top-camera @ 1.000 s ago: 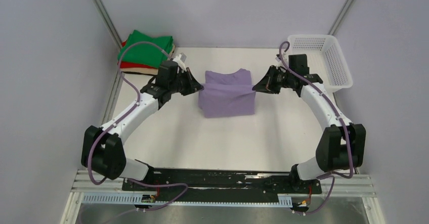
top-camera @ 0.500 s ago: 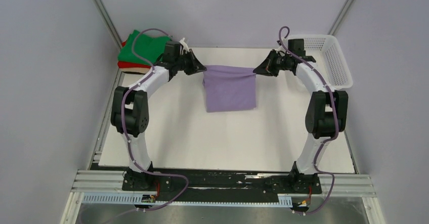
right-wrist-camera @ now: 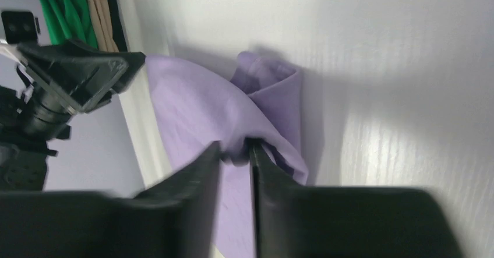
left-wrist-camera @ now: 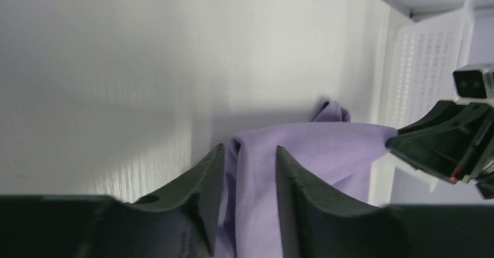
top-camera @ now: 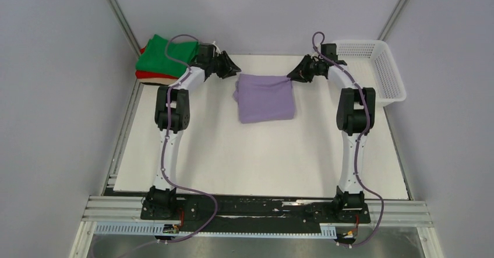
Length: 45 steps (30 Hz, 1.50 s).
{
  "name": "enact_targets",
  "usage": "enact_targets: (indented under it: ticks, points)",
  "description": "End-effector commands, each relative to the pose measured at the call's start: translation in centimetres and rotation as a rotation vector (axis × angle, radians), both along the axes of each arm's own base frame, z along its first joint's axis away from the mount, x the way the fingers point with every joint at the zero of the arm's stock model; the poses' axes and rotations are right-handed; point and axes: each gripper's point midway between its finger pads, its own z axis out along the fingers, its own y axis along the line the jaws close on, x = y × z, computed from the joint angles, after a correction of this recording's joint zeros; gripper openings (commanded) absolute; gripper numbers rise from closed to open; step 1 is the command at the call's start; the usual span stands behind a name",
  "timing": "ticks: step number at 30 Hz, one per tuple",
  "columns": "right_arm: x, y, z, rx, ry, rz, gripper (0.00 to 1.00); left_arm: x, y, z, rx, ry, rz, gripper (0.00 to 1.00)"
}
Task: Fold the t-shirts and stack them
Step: Fold the long partially folded tshirt into a neat square, then smooth out wrinkles on the folded tshirt
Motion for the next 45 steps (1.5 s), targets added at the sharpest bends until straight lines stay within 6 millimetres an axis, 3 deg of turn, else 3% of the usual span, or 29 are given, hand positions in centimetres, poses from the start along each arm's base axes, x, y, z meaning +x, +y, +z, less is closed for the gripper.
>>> enact_targets:
  ticks: [1,2,5,6,7,10,13,19,23,28,31,34,38,41,45]
  points:
    - [4.3,-3.0,2.0,-0.005,-0.104,-0.096,0.42,2.9,0.9,1.5,-0.018,-0.033,0.029,0.69]
    - [4.4,-3.1,2.6,-0.005,-0.116,-0.096,0.64,2.9,0.8,1.9,-0.022,-0.042,0.023,0.92]
    - [3.7,-3.2,4.2,-0.029,-0.15,-0.089,0.72,2.7,0.9,4.7,-0.019,-0.098,0.024,0.99]
    - [3.3,-3.3,4.8,-0.044,-0.16,-0.091,0.81,2.5,0.9,5.5,-0.014,-0.115,0.024,1.0]
    - [2.7,-3.5,5.0,-0.063,-0.16,-0.099,0.97,1.8,0.6,6.8,-0.011,-0.138,0.015,1.0]
    - [0.4,-3.3,6.1,-0.097,-0.167,-0.096,1.0,0.1,-0.1,8.4,0.054,-0.179,-0.003,1.0]
    - [-1.8,-0.2,7.4,-0.075,-0.206,-0.006,1.0,-2.3,-2.3,9.0,0.108,-0.202,-0.046,1.0]
    - [-2.4,3.6,8.0,0.065,-0.2,0.092,1.0,-3.3,-4.4,6.8,0.083,-0.135,-0.029,1.0]
    - [0.3,5.1,6.5,0.119,-0.188,0.101,1.0,-2.8,-5.9,4.7,0.037,-0.091,-0.031,1.0]
    - [5.1,4.0,1.6,0.074,-0.143,-0.032,1.0,-1.5,-5.6,-0.7,0.063,0.006,0.037,1.0]
    - [5.7,4.2,-2.2,0.08,-0.078,-0.048,1.0,-1.6,-5.3,-2.7,0.086,0.041,0.04,1.0]
    - [3.5,5.0,-5.0,0.092,0.013,-0.019,1.0,-2.8,-5.2,-4.0,0.123,0.073,-0.016,1.0]
    - [-1.8,5.4,-7.2,0.001,0.102,-0.021,1.0,-6.4,-4.1,-5.3,0.165,0.143,-0.052,1.0]
    - [-6.1,5.2,-7.4,-0.052,0.141,-0.014,1.0,-11.2,-3.9,-4.6,0.159,0.171,-0.12,1.0]
    - [-10.2,5.1,-5.2,-0.113,0.099,0.013,1.0,-16.8,-3.4,-2.3,0.207,0.14,-0.167,1.0]
